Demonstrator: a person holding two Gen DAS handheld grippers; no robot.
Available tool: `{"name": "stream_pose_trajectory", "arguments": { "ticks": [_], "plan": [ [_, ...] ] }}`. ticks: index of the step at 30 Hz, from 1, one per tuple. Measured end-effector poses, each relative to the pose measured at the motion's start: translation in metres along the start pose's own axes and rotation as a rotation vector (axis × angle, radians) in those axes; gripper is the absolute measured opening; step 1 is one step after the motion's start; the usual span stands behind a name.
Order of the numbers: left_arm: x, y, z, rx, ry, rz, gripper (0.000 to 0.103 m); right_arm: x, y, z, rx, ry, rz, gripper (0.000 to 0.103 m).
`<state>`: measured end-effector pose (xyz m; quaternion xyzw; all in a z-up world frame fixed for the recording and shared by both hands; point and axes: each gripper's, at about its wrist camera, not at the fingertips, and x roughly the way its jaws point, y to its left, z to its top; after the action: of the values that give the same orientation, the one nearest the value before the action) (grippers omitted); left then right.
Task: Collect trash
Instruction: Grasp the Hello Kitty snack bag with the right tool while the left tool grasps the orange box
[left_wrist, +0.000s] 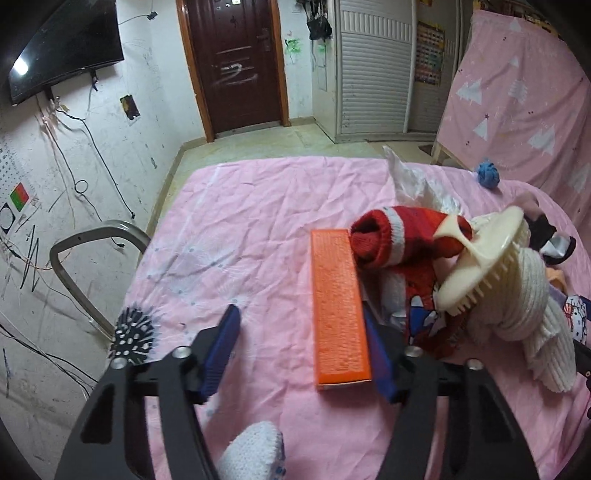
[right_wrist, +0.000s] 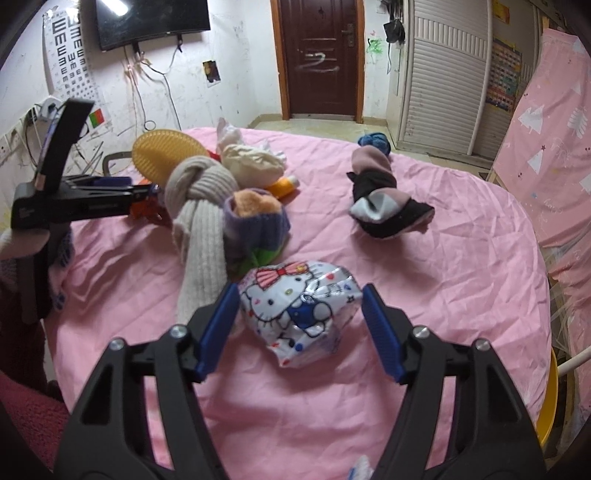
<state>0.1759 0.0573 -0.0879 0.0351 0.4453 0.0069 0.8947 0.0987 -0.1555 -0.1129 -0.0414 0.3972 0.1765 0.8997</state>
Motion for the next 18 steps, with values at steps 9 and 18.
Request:
{"name": "stream_pose_trajectory", "arguments": {
  "ticks": [9, 18],
  "plan": [
    [-0.006, 0.002, -0.004, -0.056, -0.021, -0.045, 0.014, 0.000, 0.010, -0.001, -0.051, -0.011, -0.035, 0.040],
    [-0.045, 0.003, -0.008, -0.074, -0.092, -0.030, 0.014, -0.021, -0.008, -0.005, 0.036, -0.111, -0.020, 0.039]
  ]
}}
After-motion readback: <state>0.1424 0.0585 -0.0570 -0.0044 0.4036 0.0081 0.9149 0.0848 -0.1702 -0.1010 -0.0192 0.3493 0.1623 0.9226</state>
